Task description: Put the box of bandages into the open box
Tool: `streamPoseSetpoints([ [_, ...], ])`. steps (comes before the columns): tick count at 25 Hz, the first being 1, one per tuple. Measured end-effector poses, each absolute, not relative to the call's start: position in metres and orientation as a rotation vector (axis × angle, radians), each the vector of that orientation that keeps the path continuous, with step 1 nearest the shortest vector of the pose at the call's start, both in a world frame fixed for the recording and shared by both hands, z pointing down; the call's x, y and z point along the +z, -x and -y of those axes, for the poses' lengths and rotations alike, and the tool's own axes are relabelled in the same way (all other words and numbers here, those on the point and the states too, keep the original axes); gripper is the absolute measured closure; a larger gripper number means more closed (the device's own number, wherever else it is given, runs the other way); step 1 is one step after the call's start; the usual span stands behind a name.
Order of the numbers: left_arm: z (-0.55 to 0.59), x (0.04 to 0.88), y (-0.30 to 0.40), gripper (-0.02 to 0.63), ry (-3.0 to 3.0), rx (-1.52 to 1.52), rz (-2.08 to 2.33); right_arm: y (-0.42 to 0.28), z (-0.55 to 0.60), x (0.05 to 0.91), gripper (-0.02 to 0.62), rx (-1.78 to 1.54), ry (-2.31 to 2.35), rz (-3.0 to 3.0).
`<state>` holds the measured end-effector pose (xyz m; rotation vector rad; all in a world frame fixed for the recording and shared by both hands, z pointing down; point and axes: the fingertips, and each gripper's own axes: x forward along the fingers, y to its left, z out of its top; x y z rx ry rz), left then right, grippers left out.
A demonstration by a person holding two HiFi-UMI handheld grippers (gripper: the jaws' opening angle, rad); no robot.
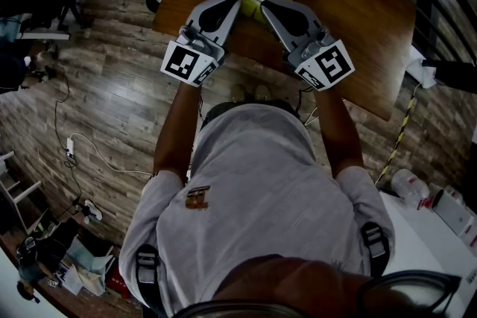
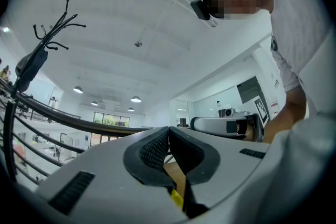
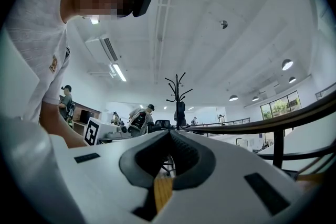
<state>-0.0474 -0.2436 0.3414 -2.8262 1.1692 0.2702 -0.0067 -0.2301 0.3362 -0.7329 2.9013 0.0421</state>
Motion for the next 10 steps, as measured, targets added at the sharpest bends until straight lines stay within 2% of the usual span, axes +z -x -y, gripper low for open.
streamPoseSetpoints([
  [10,0.2442,0.3415,0.0417,0.586,2.829,0.273,-1.169,0.0011,0.2305,0.3372,0.563,0.041,0.735,-2.906],
])
